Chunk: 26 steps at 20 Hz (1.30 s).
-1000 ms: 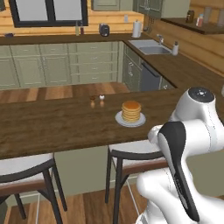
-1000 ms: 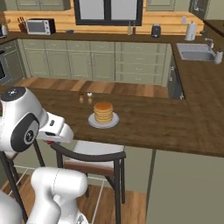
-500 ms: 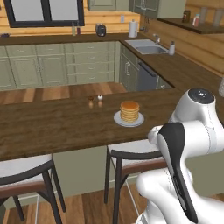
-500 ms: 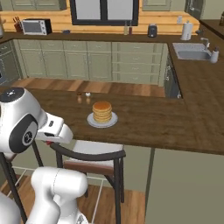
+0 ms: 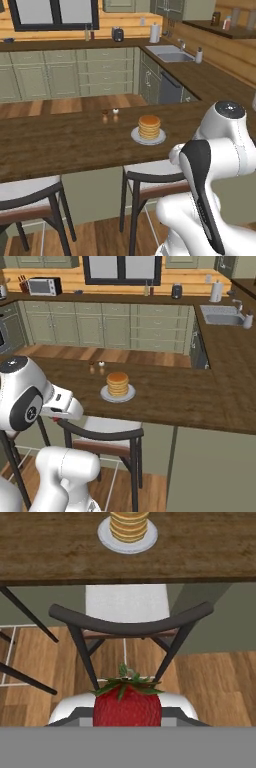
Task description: Take the strawberry from the fridge and place it on top of the pancake, located on the dining counter.
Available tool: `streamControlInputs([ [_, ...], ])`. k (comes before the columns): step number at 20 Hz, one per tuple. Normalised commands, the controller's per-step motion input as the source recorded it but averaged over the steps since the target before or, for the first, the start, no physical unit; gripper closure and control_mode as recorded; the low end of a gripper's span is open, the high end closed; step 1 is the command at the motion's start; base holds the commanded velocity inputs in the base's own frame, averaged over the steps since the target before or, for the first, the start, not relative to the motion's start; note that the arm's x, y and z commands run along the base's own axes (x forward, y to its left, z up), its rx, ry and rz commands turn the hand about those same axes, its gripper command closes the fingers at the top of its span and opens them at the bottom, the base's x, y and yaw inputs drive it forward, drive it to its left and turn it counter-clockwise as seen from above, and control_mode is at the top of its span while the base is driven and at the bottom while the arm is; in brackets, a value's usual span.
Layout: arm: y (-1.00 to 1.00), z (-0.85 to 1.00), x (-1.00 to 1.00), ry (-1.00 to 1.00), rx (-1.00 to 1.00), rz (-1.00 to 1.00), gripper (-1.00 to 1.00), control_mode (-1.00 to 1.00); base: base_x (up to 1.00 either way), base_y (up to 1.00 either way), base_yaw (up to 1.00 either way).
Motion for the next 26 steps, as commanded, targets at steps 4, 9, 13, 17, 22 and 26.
streamControlInputs([
  [4,0.00,0.00,0.00,0.00,0.00,0.00,1.00,1.00,0.03,0.00,0.03],
  [9,0.00,0.00,0.00,0.00,0.00,0.00,1.00,1.00,0.01,0.00,0.01],
  [13,0.00,0.21,0.71,-0.02,0.01,0.03,1.00,-1.00,0.00,0.00,0.00],
  [17,0.00,0.54,1.00,0.00,0.03,0.04,1.00,-1.00,0.00,0.00,0.00],
  [22,-0.11,0.24,1.00,0.05,0.10,0.04,1.00,-1.00,0.00,0.00,0.00],
  [26,-0.17,-0.17,1.00,0.03,0.04,0.00,1.00,-1.00,0.00,0.00,0.00],
])
